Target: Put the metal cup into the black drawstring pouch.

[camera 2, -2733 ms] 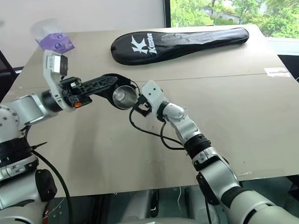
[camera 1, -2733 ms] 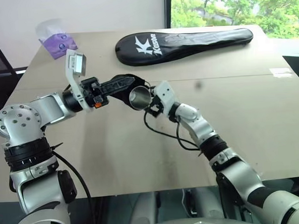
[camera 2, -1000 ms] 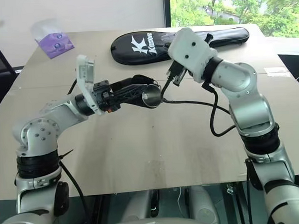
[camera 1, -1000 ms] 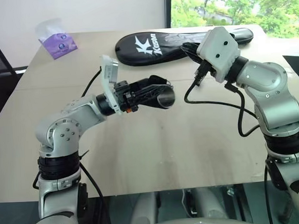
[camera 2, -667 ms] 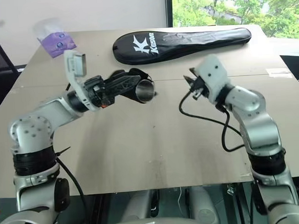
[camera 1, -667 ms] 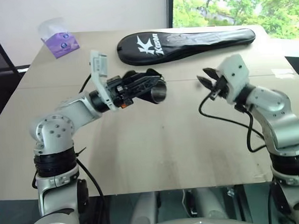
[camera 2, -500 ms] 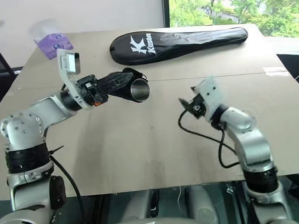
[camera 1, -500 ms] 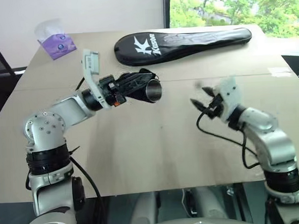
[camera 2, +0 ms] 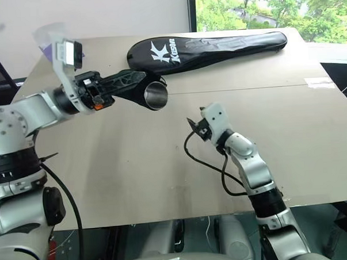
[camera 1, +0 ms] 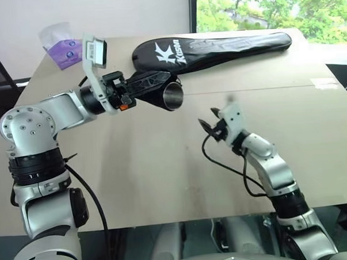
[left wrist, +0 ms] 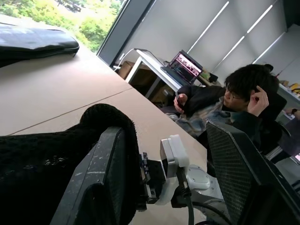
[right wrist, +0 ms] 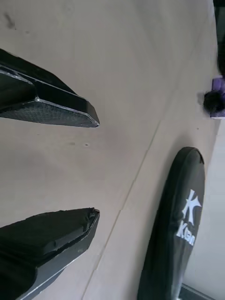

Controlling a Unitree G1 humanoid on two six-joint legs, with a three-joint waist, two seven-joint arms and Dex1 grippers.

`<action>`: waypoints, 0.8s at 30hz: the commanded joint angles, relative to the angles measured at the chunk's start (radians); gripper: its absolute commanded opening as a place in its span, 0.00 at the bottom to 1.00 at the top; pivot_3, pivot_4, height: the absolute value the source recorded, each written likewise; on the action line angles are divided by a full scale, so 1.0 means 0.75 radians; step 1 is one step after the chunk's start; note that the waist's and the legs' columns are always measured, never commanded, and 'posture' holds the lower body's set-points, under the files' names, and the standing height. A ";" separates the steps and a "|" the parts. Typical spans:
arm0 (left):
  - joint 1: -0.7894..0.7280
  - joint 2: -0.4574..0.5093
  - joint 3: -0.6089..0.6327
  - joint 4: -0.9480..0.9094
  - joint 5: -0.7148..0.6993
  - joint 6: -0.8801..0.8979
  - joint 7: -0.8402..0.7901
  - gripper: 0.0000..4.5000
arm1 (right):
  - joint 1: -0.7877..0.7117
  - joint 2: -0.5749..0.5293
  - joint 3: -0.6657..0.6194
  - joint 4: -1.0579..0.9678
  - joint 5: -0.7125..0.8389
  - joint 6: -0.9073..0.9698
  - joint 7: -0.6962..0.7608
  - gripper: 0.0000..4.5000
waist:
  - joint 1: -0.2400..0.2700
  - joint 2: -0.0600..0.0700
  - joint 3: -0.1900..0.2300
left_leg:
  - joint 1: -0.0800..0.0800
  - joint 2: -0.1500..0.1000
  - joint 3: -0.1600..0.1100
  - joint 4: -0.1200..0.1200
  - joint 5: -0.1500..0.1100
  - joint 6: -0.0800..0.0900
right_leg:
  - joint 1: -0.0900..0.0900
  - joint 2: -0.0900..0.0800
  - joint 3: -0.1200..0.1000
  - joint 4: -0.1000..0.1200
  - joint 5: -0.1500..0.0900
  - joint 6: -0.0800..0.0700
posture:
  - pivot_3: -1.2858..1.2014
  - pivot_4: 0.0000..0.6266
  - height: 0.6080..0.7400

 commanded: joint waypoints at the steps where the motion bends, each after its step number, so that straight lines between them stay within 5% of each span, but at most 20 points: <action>1: -0.054 0.030 0.008 -0.006 0.007 0.000 -0.048 0.59 | -0.065 0.039 0.020 0.010 -0.010 -0.071 -0.018 0.61 | 0.003 0.000 0.000 | 0.000 0.000 0.000 0.000 0.000 0.000 | 0.000 0.000 0.000 0.000 0.000 0.000 | 0.52 0.24 1.00; 24: -0.030 0.013 0.010 -0.013 0.008 0.000 -0.108 0.59 | -0.231 0.094 0.013 0.221 -0.016 -0.196 0.025 0.61 | 0.002 0.000 0.000 | -0.001 -0.001 0.000 0.000 0.000 0.000 | 0.000 -0.002 0.001 0.000 0.000 0.000 | 0.52 0.24 1.00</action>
